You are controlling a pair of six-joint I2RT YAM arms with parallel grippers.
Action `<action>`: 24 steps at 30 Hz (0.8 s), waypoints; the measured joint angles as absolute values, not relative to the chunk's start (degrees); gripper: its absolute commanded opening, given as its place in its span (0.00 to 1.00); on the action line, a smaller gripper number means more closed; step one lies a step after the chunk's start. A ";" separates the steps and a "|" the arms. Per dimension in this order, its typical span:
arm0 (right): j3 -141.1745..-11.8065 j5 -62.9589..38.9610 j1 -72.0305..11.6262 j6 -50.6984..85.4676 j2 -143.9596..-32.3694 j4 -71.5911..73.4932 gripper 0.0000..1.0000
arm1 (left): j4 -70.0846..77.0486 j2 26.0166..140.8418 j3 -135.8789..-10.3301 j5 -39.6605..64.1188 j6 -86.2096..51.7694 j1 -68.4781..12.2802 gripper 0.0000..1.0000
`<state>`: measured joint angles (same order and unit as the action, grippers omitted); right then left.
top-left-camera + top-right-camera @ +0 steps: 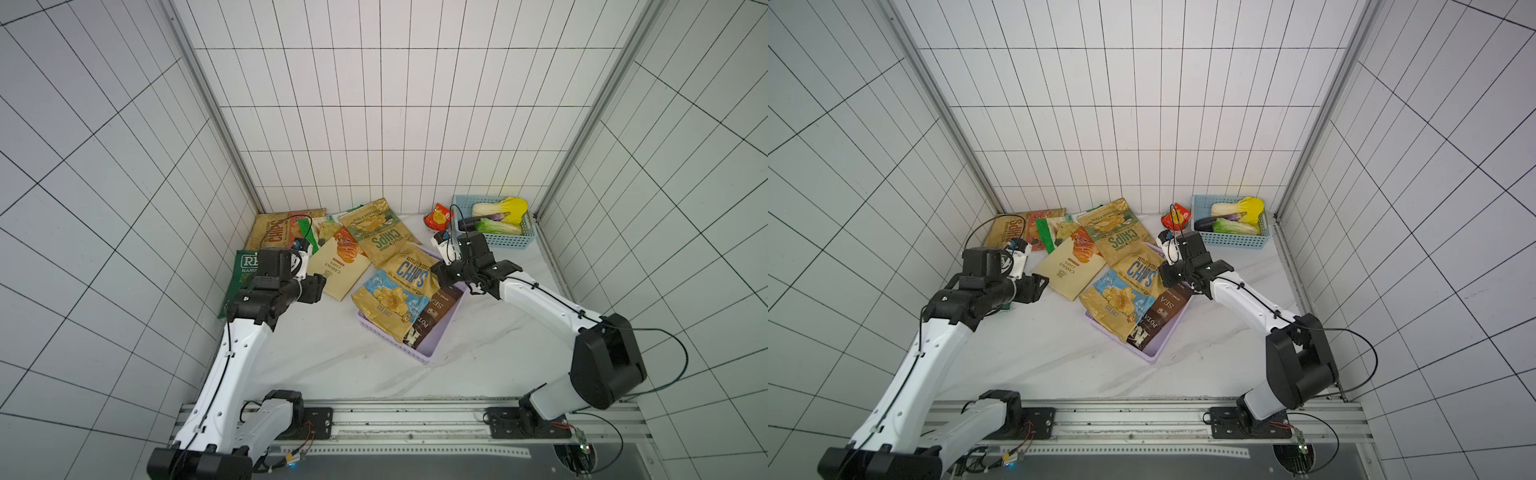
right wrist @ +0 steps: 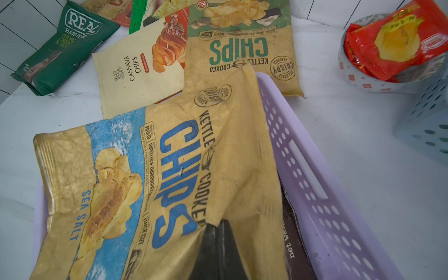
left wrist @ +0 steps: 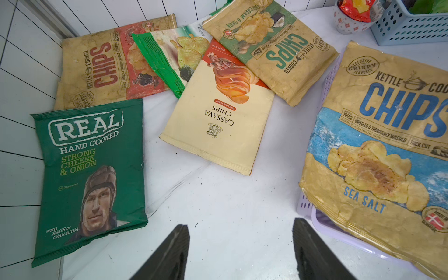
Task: Put the potato chips into the basket
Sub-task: Place the potato chip in the basket.
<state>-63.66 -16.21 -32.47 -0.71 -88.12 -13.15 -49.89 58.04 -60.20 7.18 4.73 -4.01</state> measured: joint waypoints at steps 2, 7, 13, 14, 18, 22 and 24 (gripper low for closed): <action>-62.89 -17.26 -31.77 -1.10 -88.66 -12.43 0.00 | -49.78 58.00 -60.14 7.18 4.38 -4.01 0.66; -61.56 -19.97 -29.69 -1.87 -88.75 -12.03 0.00 | -48.95 57.80 -59.90 7.81 3.88 -4.01 0.66; -61.54 -25.85 -26.20 -3.40 -88.49 -13.39 0.00 | -48.16 57.80 -59.72 8.75 3.66 -4.01 0.66; -61.54 -26.63 -25.69 -3.75 -88.49 -13.93 0.00 | -48.03 57.80 -59.55 8.99 3.62 -4.01 0.66; -61.60 -29.50 -23.09 -5.54 -88.62 -15.97 0.00 | -47.75 57.80 -58.92 9.67 3.44 -4.03 0.66; -61.60 -31.03 -21.43 -6.94 -89.71 -16.84 0.00 | -47.72 57.80 -58.74 10.04 3.42 -4.08 0.66; -61.63 -31.42 -21.08 -7.62 -90.94 -16.91 0.00 | -47.66 57.80 -58.70 10.17 3.42 -4.08 0.66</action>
